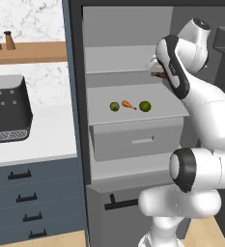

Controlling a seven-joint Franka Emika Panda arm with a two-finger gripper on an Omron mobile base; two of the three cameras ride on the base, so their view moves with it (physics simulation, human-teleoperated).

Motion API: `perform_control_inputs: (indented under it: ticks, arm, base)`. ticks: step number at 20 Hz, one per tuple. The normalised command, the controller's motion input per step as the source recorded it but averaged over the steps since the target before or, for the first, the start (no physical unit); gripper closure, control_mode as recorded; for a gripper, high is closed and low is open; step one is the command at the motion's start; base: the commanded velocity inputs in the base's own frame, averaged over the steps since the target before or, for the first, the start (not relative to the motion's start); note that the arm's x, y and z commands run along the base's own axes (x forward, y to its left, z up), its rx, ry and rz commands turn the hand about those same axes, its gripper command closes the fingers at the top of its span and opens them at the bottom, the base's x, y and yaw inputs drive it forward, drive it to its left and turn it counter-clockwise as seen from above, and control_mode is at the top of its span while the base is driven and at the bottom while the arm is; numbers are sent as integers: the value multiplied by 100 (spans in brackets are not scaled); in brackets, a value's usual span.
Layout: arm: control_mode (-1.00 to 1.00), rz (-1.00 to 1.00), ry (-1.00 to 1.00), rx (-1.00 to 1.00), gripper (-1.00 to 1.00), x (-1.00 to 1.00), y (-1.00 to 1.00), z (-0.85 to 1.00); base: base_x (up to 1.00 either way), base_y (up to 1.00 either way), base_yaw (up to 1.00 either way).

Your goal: Place one lime and one chicken drumstick in each tupperware on the nearby counter, to pack two identical lunches.

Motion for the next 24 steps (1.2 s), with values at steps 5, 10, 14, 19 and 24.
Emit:
perform_control_inputs:
  ticks: [5,10,14,19,24]
  arm:
    - [-100,-2,5,4,100,-100,0,0]
    - [-100,0,14,-1,100,-100,3,-23]
    - [-100,0,18,-12,100,-100,12,-37]
    - [-100,-13,9,-1,100,-65,19,-7]
    - [-100,-6,0,0,100,-37,26,0]
  base:
    - [0,0,0]
    - [0,0,0]
    - [0,0,0]
    - [0,0,0]
    - [0,0,0]
